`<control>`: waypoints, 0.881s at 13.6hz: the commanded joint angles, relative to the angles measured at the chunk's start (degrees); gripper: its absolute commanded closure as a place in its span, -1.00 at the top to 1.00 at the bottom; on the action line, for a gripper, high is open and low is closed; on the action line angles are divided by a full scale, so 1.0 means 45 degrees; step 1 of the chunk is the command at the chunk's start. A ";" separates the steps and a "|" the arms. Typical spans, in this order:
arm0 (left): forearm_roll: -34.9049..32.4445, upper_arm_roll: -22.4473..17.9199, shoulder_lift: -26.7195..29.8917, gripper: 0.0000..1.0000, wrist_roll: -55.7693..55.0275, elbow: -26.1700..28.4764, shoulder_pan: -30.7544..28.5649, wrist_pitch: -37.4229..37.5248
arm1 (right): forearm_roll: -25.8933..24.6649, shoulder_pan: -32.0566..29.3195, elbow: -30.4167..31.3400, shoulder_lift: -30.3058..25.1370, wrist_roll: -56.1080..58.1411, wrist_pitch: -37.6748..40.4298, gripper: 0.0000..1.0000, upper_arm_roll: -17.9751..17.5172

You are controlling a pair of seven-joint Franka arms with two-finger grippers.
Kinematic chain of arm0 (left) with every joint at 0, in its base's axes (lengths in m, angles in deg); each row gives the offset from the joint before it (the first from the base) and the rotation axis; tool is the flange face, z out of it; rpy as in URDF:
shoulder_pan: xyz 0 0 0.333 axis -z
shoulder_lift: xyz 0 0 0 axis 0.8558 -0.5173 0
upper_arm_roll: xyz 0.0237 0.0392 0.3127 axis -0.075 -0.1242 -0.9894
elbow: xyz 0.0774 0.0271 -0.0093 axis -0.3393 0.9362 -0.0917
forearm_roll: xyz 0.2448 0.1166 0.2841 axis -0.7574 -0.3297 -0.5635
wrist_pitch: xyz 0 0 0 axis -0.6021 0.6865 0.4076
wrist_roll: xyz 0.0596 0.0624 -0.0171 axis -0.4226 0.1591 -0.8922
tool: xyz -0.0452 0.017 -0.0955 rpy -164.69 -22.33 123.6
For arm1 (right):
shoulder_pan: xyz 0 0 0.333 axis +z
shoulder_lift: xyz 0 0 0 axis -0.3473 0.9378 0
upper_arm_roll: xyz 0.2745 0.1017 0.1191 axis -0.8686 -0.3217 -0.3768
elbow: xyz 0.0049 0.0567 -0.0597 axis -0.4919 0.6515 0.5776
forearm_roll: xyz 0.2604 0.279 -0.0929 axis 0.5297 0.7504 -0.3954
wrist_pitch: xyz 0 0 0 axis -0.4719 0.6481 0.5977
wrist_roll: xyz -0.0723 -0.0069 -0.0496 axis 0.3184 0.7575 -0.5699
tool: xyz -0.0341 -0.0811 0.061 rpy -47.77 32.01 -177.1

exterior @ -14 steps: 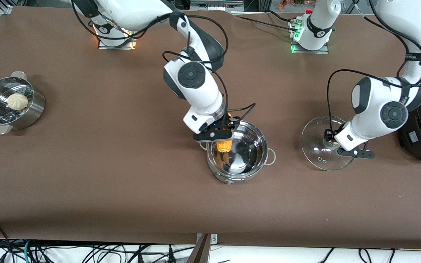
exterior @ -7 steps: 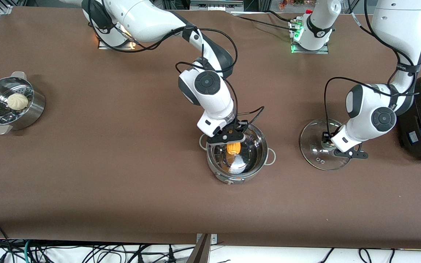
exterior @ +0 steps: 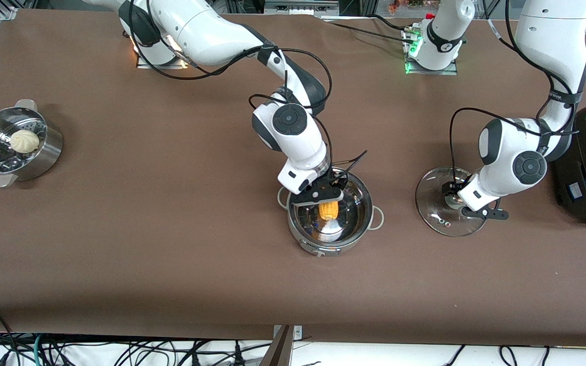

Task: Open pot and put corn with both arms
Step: 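Carry the corn over the pot while the left gripper lowers the lid, then release the corn into the pot while the left gripper releases the lid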

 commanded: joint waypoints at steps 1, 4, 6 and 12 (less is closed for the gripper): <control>-0.0185 0.0142 0.2300 1.00 -0.0031 0.1452 -0.0223 0.0190 | -0.0136 -0.0013 -0.0658 0.0609 0.0176 -0.0453 -1.00 0.0079; -0.0185 0.0142 0.4023 1.00 -0.0031 0.2022 -0.0379 0.0621 | -0.0136 -0.0053 -0.0658 0.0610 0.0389 -0.0571 -1.00 0.0079; -0.0166 0.0142 0.5134 1.00 -0.0011 0.2003 -0.0399 0.0640 | -0.0156 -0.0092 -0.0619 0.0609 0.0488 -0.0863 -0.29 0.0079; -0.0225 0.0045 0.8070 1.00 -0.0069 0.0643 -0.0595 0.4106 | -0.0175 -0.0053 -0.0580 0.0551 0.0918 -0.0768 1.00 0.0177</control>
